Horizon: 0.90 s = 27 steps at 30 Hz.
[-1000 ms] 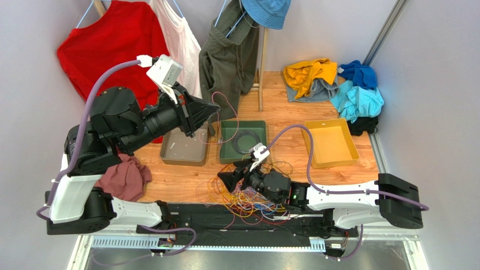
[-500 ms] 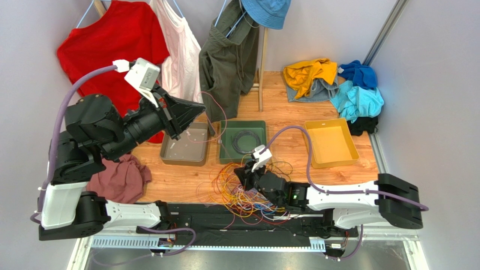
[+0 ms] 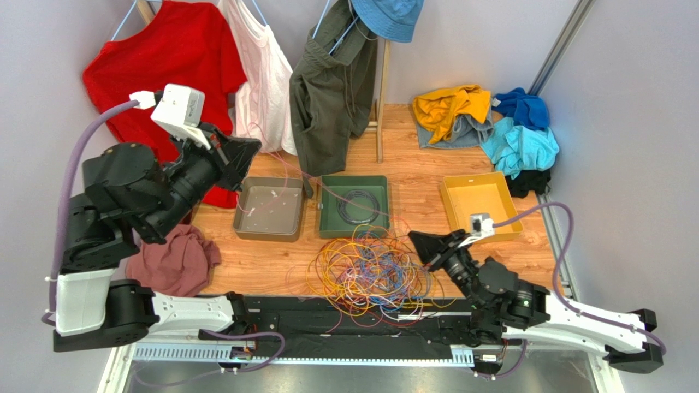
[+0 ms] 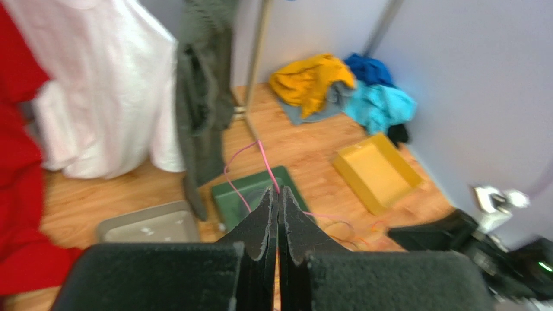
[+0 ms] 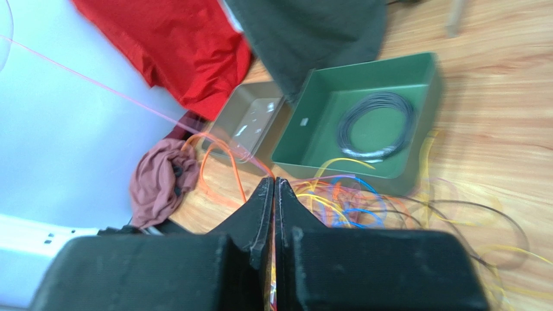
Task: Untangle the cables
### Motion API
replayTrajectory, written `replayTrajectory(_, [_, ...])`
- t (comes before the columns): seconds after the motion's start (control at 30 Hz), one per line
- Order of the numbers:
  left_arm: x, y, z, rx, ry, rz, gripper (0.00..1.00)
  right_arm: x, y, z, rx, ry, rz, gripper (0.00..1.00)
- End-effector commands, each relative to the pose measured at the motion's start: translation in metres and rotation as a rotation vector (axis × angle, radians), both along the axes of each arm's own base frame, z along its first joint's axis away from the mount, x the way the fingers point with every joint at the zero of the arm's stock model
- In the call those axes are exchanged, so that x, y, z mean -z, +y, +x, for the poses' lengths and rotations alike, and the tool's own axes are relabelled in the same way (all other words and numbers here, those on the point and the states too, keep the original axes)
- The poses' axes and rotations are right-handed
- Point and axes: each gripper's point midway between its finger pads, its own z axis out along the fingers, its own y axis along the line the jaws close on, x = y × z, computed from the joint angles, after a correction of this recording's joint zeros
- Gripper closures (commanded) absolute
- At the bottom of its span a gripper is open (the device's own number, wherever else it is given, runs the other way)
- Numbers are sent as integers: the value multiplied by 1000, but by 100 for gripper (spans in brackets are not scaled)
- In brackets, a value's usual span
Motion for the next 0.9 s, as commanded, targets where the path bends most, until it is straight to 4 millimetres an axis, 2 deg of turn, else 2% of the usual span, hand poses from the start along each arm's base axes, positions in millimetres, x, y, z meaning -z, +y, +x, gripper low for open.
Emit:
replayTrajectory(0.0, [-14,41,19,-237,-43,7,100,54,-46,1,102,74,-160,98])
replayTrajectory(0.1, [-24,34,15,-184,-73,-40,100,61,-49,-3,80,83,-156,93])
replayTrajectory(0.13, [-26,30,13,-154,-79,-48,100,62,-48,-4,69,82,-154,90])
replayTrajectory(0.17, [-28,28,13,-146,-82,-51,100,63,-46,-5,61,83,-161,81])
replayTrajectory(0.27, [-30,17,12,-108,-86,-51,100,64,-40,-6,42,83,-188,73])
replayTrajectory(0.3, [-29,18,12,-107,-83,-45,100,61,-38,-6,37,79,-191,70])
replayTrajectory(0.33, [-29,16,12,-103,-82,-42,100,59,-36,-6,30,75,-193,61])
replayTrajectory(0.37, [-31,15,11,-97,-87,-41,100,60,-33,-6,21,73,-212,55])
replayTrajectory(0.47, [-36,9,8,-57,-99,-52,100,44,-19,-8,-33,32,-221,44])
replayTrajectory(0.5, [-36,7,8,-47,-101,-52,100,39,-12,-10,-65,18,-224,42])
replayTrajectory(0.53, [-37,2,6,-21,-103,-56,100,20,-5,-10,-84,-25,-198,39])
replayTrajectory(0.57, [-38,-1,5,-7,-104,-56,100,18,5,-10,-107,-36,-225,37])
replayTrajectory(0.63, [-40,-10,3,27,-102,-59,100,-5,25,-14,-175,-97,-210,36])
replayTrajectory(0.67, [-41,-13,2,41,-96,-65,100,-11,40,-14,-203,-107,-238,36])
replayTrajectory(0.7, [-42,-16,1,53,-95,-70,100,-27,55,-18,-254,-137,-210,36])
replayTrajectory(0.77, [-44,-25,-2,96,-89,-82,100,-35,82,-17,-300,-162,-259,36])
replayTrajectory(0.8, [-45,-29,-4,111,-85,-86,100,-51,96,-19,-328,-196,-217,35])
replayTrajectory(0.87, [-45,-38,-6,147,-79,-90,100,-51,122,-16,-355,-217,-243,35])
